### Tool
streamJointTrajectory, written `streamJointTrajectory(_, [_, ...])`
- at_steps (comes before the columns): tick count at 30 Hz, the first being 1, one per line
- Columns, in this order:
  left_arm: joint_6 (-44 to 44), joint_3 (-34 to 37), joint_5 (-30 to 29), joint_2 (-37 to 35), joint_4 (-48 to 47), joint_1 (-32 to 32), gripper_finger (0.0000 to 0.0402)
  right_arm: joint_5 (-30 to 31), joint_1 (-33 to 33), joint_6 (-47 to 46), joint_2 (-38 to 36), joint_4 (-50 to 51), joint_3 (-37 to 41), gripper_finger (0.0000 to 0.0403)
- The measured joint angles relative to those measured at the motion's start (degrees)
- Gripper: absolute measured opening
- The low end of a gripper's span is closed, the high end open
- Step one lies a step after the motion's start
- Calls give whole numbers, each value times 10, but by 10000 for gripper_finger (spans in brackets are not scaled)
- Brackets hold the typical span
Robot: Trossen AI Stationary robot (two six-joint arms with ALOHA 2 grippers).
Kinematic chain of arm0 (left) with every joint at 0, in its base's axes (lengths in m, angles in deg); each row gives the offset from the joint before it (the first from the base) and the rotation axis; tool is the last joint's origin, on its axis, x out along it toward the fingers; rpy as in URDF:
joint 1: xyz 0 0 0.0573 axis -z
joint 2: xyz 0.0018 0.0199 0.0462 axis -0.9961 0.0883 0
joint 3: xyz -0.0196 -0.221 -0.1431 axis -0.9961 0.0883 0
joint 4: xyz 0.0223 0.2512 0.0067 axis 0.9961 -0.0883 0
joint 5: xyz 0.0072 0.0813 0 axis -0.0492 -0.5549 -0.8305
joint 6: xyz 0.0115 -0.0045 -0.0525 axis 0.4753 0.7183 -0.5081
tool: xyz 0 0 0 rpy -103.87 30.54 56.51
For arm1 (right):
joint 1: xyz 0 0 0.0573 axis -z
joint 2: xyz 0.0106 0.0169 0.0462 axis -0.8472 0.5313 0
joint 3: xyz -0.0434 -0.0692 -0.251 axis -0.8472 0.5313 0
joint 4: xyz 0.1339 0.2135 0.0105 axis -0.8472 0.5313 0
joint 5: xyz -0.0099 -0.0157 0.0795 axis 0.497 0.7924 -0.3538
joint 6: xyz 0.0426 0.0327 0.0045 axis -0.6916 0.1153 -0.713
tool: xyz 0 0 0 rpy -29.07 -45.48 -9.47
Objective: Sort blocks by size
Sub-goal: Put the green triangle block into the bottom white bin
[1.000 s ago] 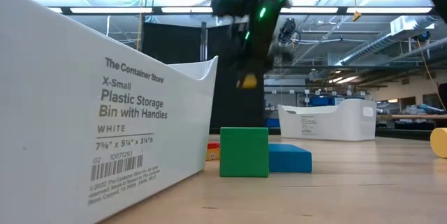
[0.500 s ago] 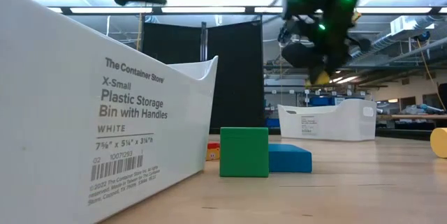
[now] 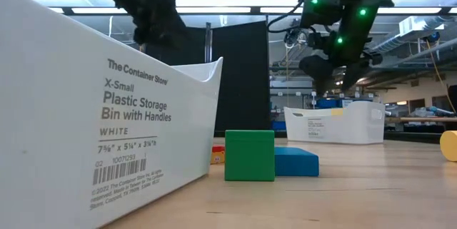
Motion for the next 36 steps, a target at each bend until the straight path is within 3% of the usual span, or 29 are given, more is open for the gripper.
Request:
streamJointTrajectory(2, [-17, 0, 25, 15, -1, -35, 327, 1, 5, 19, -3, -19, 0, 388])
streamJointTrajectory(7, [-13, -28, 79, 77, -84, -112, 327, 1, -3, 83, -12, -89, 0, 347])
streamJointTrajectory(12, [83, -66, 108, 89, -226, -113, 327, -4, -29, 144, -19, -134, 0, 320])
streamJointTrajectory(18, [83, -78, 117, 15, -399, -16, 322, -1, -47, 167, -19, -162, 0, 317])
streamJointTrajectory(25, [-89, -66, 77, -50, -433, 138, 312, -1, -47, 237, -19, -266, 1, 326])
streamJointTrajectory(30, [-185, -40, 77, -41, -463, 246, 312, -49, -48, 284, -19, -335, 1, 327])
streamJointTrajectory(36, [-272, -35, 94, -5, -483, 376, 312, -66, -52, 274, -19, -342, 1, 319])
